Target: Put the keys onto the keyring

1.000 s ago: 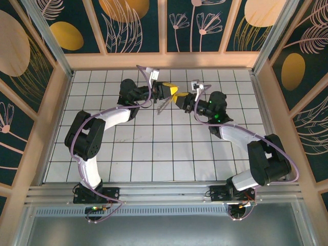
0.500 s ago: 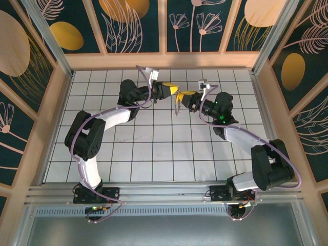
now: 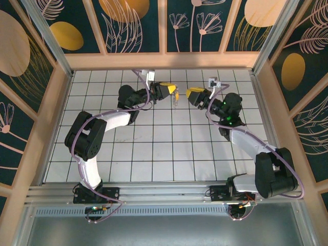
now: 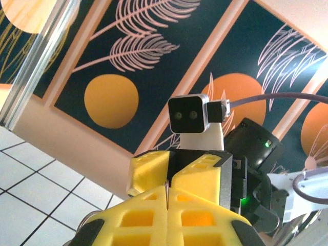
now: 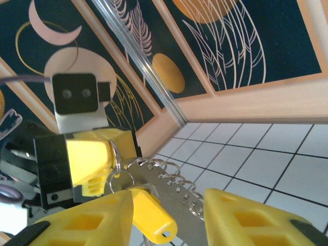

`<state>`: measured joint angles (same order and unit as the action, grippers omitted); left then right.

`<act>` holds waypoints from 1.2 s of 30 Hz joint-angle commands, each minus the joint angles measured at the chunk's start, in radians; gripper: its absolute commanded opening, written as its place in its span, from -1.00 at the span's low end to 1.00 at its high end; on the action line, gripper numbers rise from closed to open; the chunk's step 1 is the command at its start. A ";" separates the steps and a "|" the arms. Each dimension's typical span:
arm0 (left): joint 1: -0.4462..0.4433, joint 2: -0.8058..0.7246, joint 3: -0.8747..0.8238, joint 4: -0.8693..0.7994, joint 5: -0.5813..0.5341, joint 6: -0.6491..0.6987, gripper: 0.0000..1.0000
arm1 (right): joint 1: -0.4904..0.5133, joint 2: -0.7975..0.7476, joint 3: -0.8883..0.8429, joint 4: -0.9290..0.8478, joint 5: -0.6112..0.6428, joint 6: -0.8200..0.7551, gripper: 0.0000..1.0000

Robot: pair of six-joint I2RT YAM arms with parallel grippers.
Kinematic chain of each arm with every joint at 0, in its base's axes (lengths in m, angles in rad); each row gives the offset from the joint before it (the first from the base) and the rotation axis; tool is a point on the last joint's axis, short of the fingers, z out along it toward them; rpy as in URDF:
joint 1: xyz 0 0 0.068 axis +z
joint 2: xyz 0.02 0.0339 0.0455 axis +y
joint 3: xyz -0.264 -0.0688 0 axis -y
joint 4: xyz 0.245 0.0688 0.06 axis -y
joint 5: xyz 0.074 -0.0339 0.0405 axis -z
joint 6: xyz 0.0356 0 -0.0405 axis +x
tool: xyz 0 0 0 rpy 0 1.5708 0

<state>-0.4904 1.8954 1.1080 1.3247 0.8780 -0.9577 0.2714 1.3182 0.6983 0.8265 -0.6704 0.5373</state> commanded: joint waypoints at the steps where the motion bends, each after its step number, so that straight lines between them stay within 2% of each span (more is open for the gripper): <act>1: -0.005 -0.034 -0.022 0.171 -0.078 -0.074 -1.00 | -0.003 0.017 0.036 0.131 0.005 0.098 -0.13; 11: -0.023 -0.014 -0.016 0.248 -0.122 -0.139 -1.00 | 0.020 0.123 0.102 0.300 -0.027 0.249 -0.09; 36: -0.037 0.013 0.015 0.221 -0.115 -0.131 -1.00 | 0.103 0.198 0.161 0.336 -0.047 0.255 -0.14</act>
<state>-0.5201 1.9026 1.0893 1.4994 0.7727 -1.0866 0.3637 1.5051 0.8261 1.1042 -0.6922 0.7918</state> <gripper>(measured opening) 0.044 0.433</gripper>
